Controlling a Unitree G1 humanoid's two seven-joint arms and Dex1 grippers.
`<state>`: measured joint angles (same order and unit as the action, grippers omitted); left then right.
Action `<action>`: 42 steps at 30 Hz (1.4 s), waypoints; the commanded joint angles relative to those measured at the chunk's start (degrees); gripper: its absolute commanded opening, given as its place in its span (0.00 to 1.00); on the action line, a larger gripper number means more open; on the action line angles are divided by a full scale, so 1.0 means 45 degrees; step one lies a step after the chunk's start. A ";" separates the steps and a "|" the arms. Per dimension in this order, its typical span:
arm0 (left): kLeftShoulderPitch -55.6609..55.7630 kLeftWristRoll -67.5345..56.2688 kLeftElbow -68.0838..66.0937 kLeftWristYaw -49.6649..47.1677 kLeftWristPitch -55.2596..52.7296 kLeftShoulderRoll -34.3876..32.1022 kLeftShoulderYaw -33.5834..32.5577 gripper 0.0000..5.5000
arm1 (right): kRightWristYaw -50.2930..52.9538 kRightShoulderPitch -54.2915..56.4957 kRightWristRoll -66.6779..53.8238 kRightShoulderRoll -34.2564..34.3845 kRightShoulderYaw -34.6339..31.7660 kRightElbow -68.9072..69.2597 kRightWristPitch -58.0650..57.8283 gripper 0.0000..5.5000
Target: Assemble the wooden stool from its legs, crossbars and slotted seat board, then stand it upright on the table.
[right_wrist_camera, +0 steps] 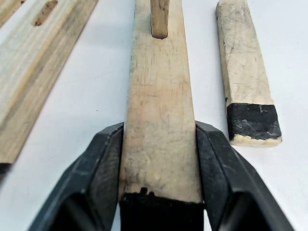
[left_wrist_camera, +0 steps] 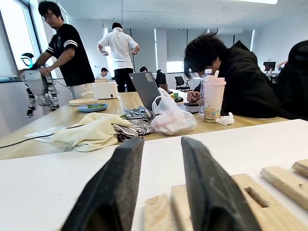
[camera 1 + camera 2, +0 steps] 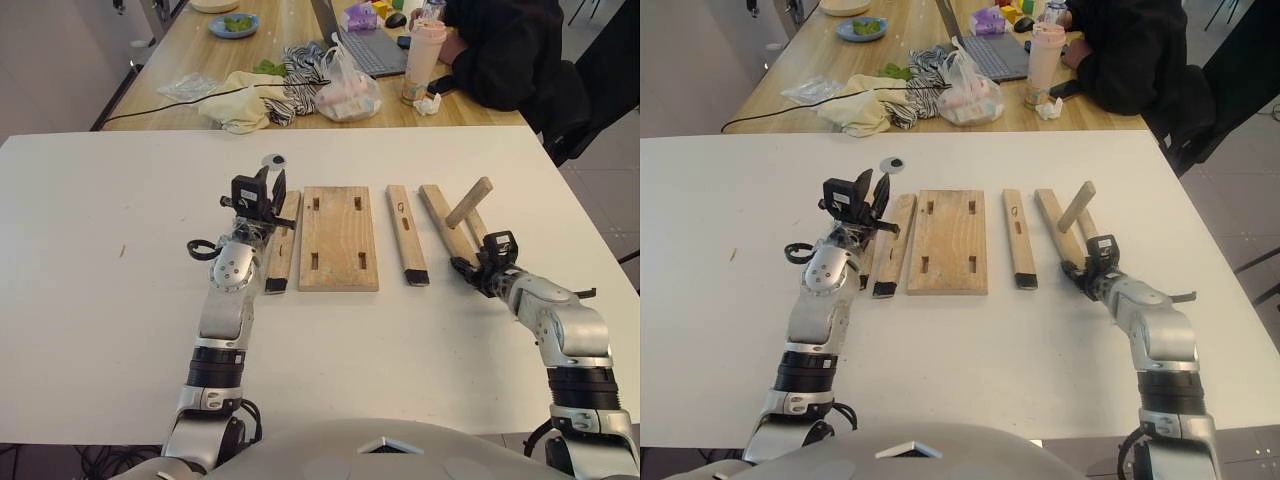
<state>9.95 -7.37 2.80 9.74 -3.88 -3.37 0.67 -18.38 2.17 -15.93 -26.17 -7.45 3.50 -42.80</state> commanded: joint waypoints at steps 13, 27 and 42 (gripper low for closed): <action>0.0584 -1.2453 0.2886 0.4319 -0.4979 0.0568 -0.2311 0.68 | -0.6838 0.5979 -0.9013 -0.1127 -0.0975 0.2077 -0.4653 0.36; 0.0581 -1.6748 0.4249 0.5083 -0.6597 -0.0082 -0.2622 0.79 | -0.8814 0.6560 -1.0708 -0.2690 -0.0246 0.2325 -0.5982 0.36; 0.0621 -1.7390 0.3972 0.5117 -0.6559 -0.0123 -0.2655 0.50 | -0.9342 0.5667 -0.9525 -0.2725 0.0626 0.2671 -0.4740 0.36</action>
<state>12.19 -85.02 20.73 32.54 -33.34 -3.69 -11.24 -60.23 27.79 -60.10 -37.22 -5.02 15.57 -65.36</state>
